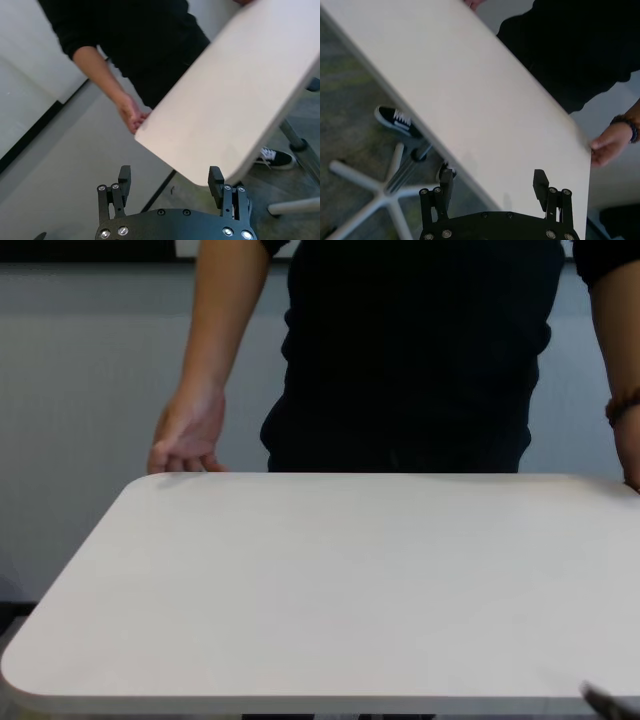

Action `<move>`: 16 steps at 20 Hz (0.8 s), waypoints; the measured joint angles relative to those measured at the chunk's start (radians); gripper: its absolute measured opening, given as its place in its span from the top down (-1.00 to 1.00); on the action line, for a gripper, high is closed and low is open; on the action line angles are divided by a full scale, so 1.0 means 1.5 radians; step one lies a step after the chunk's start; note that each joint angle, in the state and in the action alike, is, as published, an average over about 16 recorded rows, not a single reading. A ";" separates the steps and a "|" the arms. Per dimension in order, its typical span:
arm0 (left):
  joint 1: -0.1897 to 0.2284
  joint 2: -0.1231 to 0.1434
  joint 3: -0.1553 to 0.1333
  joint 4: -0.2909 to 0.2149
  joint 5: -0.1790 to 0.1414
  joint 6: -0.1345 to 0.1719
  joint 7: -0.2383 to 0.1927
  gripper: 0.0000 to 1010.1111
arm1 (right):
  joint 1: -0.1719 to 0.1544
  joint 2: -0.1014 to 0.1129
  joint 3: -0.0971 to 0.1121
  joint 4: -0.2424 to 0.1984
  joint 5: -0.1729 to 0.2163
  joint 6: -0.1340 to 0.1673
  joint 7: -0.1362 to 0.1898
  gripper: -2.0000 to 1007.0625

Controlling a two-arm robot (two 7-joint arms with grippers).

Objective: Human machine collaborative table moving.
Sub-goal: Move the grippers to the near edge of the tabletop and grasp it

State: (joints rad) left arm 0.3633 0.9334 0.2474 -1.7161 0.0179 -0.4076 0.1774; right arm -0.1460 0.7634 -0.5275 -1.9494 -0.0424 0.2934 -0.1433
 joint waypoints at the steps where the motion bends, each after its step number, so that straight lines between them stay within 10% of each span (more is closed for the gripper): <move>1: 0.007 0.001 0.000 -0.003 0.015 0.003 0.004 -0.98 | -0.010 0.004 -0.002 -0.009 -0.007 0.015 -0.002 -1.00; 8: 0.026 -0.016 0.020 -0.016 0.138 0.076 0.031 -0.98 | -0.050 0.013 -0.018 -0.038 -0.060 0.123 -0.017 -1.00; 16: 0.015 -0.059 0.049 -0.022 0.259 0.184 0.056 -0.98 | -0.047 -0.003 -0.042 -0.031 -0.123 0.231 -0.020 -1.00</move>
State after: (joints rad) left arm 0.3857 0.8449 0.3215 -1.7488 0.4059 -0.1322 0.2622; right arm -0.2169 0.7596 -0.5912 -1.9954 -0.2276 0.6399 -0.1740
